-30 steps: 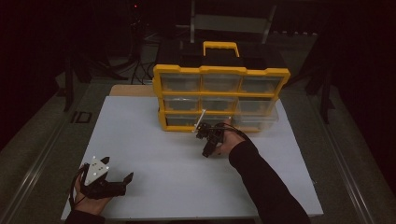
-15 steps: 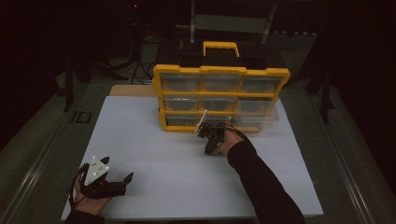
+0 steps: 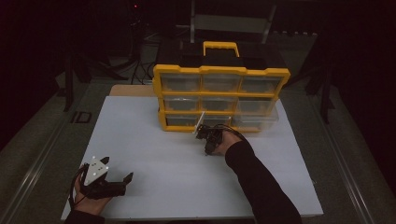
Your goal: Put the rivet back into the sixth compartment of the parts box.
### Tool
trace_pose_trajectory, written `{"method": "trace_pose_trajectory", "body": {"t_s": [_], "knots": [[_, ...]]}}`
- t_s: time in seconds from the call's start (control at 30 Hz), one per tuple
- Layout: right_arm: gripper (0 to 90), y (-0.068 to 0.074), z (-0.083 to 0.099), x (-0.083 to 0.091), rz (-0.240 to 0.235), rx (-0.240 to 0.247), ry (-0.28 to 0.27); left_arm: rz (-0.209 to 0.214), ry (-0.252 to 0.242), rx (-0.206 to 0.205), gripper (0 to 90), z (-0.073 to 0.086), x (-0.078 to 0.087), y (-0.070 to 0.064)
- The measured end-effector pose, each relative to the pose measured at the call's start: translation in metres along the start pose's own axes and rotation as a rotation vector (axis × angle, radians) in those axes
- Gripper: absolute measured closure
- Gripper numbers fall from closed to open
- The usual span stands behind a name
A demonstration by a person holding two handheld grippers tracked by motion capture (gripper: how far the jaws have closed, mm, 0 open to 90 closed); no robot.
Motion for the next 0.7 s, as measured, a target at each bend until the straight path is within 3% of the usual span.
{"method": "trace_pose_trajectory", "body": {"t_s": [0.23,0.57,0.7], "knots": [[81.1,0.0026,-0.0001,-0.0004,-0.033,-0.007,0.015,0.0,-0.001,0.0,0.7,0.0,0.0005,0.0001],[82.2,0.0015,0.0019,0.0004,-0.037,-0.023,0.019,-0.001,-0.001,-0.001,0.7,0.0001,0.0006,0.0004],[82.2,0.0012,0.0037,0.0058,-0.035,-0.006,0.003,0.0,0.0,0.0,0.7,0.0001,0.0002,-0.0001]]}}
Point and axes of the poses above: each handheld gripper's, and its own axes: x roughly backward along the jaws, z roughly out of its underside, y roughly to its left, the point moved 5 cm from there along -x, roughly forward along the jaws, and after that the axes turned 4 degrees about -z, right-handed, at the moved point
